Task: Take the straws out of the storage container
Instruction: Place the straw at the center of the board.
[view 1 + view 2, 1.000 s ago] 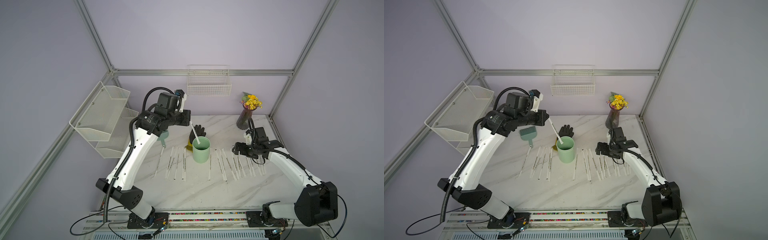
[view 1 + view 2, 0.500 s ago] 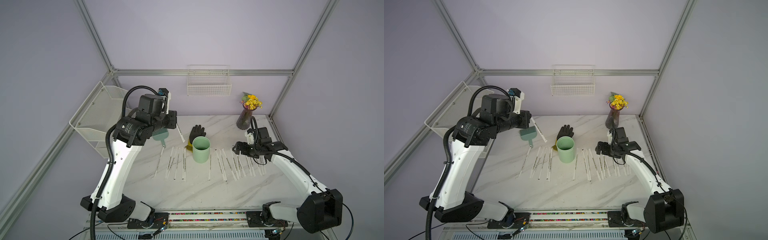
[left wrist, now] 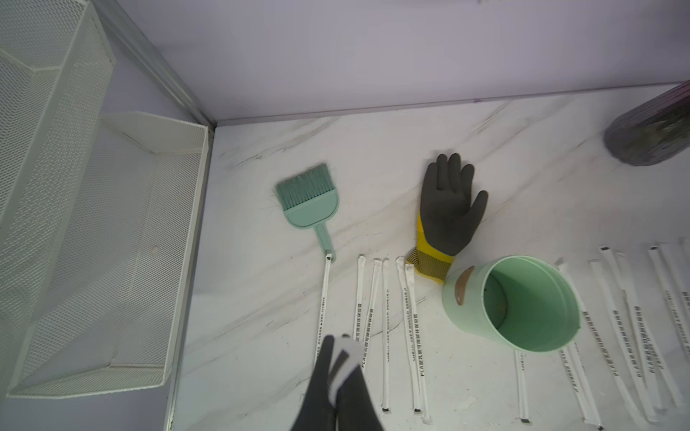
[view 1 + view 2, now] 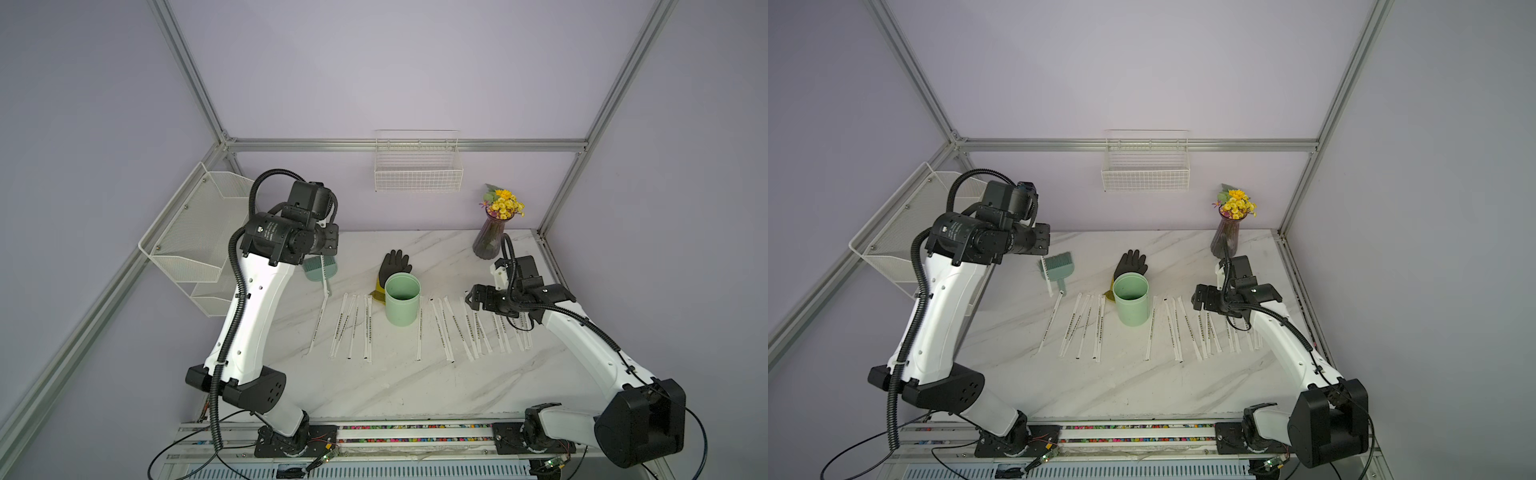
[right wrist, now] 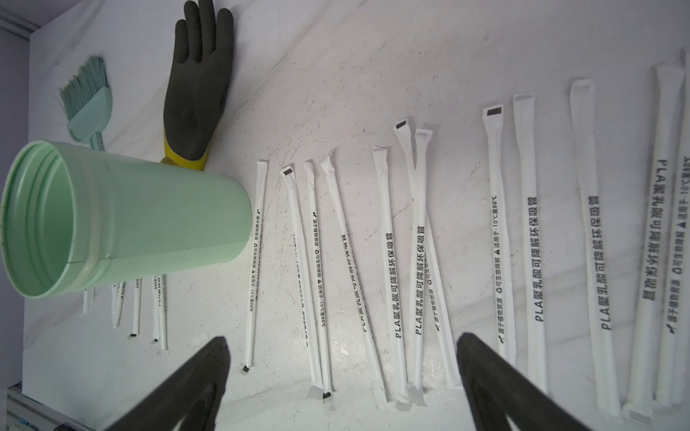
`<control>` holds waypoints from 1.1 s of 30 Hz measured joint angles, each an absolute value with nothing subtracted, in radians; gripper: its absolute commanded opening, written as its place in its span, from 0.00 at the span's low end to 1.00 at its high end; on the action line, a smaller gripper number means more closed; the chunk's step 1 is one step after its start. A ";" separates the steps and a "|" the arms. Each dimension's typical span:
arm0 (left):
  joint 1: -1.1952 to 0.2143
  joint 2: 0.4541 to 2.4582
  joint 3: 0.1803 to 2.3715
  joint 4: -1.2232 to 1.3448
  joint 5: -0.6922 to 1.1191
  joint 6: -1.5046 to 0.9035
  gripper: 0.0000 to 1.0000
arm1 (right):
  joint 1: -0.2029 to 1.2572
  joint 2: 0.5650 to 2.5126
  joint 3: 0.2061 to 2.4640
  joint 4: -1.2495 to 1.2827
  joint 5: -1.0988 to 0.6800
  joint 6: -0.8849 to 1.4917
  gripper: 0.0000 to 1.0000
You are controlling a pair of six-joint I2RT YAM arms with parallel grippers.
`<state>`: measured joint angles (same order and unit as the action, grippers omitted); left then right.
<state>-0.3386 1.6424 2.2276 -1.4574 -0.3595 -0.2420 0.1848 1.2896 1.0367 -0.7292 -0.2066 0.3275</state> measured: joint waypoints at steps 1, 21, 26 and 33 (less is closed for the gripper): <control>-0.327 1.665 2.228 -1.472 -0.374 -0.242 0.00 | 0.185 1.296 1.034 -0.729 -0.206 0.327 0.97; -0.183 2.105 2.254 -1.616 -0.561 -0.255 0.00 | 0.185 1.382 0.982 -0.696 -0.189 0.301 0.97; -0.146 2.173 2.254 -1.616 -0.546 -0.262 0.00 | 0.185 1.384 0.982 -0.689 -0.189 0.300 0.97; -0.115 2.243 2.265 -1.617 -0.495 -0.269 0.00 | 0.185 1.384 0.982 -0.680 -0.188 0.297 0.97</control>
